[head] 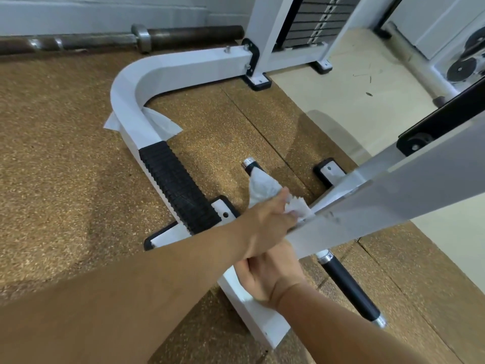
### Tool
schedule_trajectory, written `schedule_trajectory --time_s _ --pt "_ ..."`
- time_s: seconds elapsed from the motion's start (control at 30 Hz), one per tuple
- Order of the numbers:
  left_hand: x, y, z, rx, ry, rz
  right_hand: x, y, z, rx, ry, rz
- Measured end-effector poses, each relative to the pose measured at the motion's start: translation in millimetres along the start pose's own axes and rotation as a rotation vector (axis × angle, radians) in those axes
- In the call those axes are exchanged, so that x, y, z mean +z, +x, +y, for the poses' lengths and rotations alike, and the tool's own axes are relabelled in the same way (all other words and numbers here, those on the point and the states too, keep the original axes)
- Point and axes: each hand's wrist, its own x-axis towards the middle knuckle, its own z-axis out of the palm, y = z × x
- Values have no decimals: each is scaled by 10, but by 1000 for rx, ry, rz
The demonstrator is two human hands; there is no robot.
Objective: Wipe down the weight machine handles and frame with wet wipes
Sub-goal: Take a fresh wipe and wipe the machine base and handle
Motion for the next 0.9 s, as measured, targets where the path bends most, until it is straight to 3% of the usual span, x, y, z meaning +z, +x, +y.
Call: schedule_trajectory --time_s 0.07,0.1,0.3,0.37,0.5,0.6,0.73,0.9 --pt "-24 -11 52 -71 -120 49 -74 -3 -23 26 139 192" --pt "-67 -31 60 -68 -202 105 -118 -3 -47 37 192 211" --pt "-605 -248 -52 -130 -538 359 -201 -17 -104 95 81 -100" --pt "-800 -394 -137 -129 -561 392 -305 6 -130 118 66 -160" --pt "-1088 -720 -208 -110 -594 420 -388 158 -185 336 210 -327" --pt "-1270 -953 -127 -96 -566 434 -493 313 -404 459 419 -55" --pt "-1517 -1325 59 -153 -448 396 -696 500 -914 340 394 17" --pt "-1854 -1869 179 -123 -416 474 -1235 839 -1639 277 738 -96"
